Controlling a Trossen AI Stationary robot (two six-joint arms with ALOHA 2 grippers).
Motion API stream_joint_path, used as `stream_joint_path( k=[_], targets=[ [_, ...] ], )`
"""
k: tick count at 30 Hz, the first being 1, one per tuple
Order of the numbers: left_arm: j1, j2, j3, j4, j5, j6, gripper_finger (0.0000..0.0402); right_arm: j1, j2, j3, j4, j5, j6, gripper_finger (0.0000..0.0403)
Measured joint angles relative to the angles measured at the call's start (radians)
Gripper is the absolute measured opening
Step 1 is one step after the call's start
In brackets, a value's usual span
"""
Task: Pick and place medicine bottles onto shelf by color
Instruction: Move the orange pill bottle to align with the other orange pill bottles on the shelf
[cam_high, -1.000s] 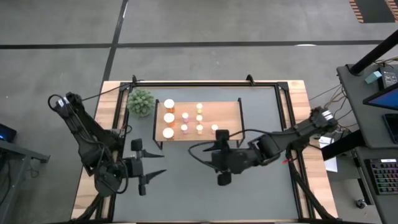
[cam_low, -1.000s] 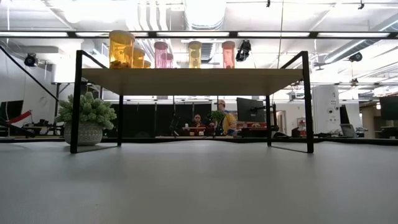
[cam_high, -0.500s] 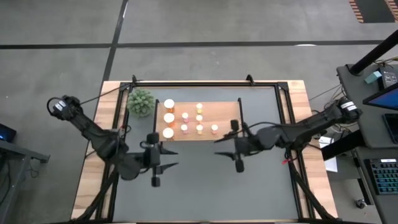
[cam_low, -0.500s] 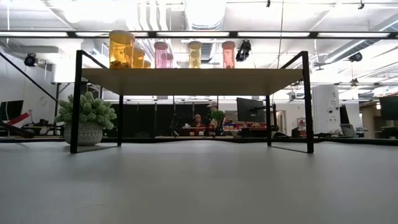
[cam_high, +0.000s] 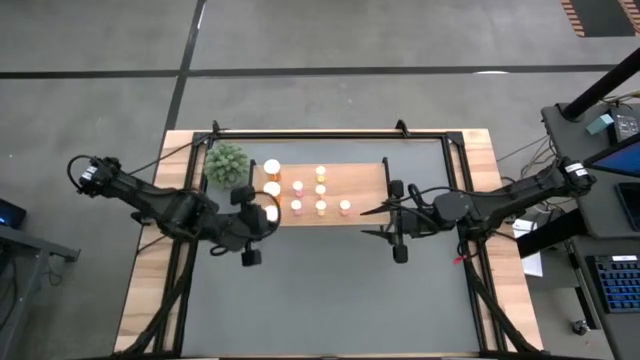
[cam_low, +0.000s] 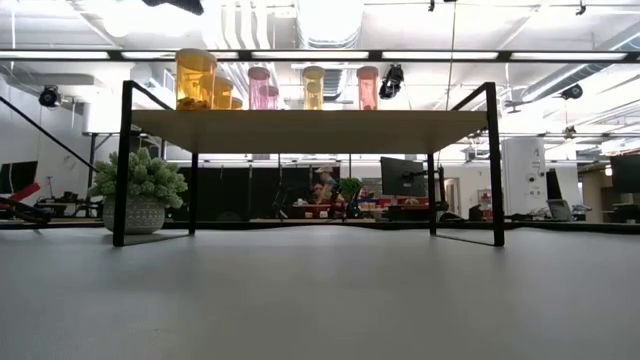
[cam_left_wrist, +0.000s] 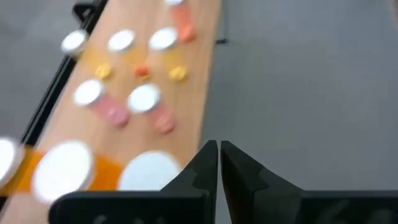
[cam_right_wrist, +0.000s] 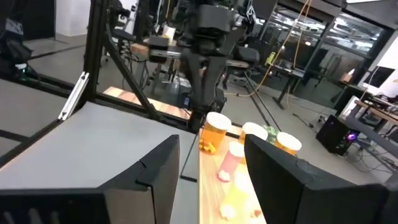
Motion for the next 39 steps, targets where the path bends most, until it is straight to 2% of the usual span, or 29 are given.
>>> stream_joint_path(
  k=[11, 26, 39],
  targets=[
    [0.128, -0.005, -0.022, -0.085, 0.001, -0.009, 0.0001, 0.000, -0.004, -0.021, 0.010, 0.003, -0.025, 0.0172],
    [0.159, 0.034, -0.034, -0.073, -0.002, 0.017, 0.0001, 0.000, -0.003, -0.020, 0.008, 0.003, -0.033, 0.0172],
    [0.160, 0.011, -0.032, -0.089, 0.002, 0.018, 0.0001, 0.000, -0.003, -0.019, 0.008, 0.003, -0.033, 0.0172]
  ],
)
